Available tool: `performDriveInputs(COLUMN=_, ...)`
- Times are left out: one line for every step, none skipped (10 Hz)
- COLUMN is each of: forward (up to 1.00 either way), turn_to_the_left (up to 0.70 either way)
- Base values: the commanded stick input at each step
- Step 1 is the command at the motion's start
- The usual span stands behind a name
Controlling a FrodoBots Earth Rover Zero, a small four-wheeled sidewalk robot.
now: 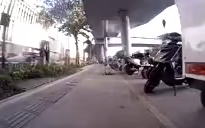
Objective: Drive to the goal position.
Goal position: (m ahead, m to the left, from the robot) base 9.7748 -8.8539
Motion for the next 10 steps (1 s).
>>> performDriveInputs(forward=0.45, turn_to_the_left=0.0)
performDriveInputs(forward=0.45, turn_to_the_left=0.0)
performDriveInputs(forward=0.45, turn_to_the_left=0.0)
performDriveInputs(forward=0.45, turn_to_the_left=0.0)
performDriveInputs(forward=0.45, turn_to_the_left=0.0)
performDriveInputs(forward=0.45, turn_to_the_left=0.0)
performDriveInputs(forward=0.45, turn_to_the_left=0.0)
performDriveInputs(forward=0.45, turn_to_the_left=0.0)
performDriveInputs(forward=0.45, turn_to_the_left=0.0)
performDriveInputs(forward=0.45, turn_to_the_left=0.0)
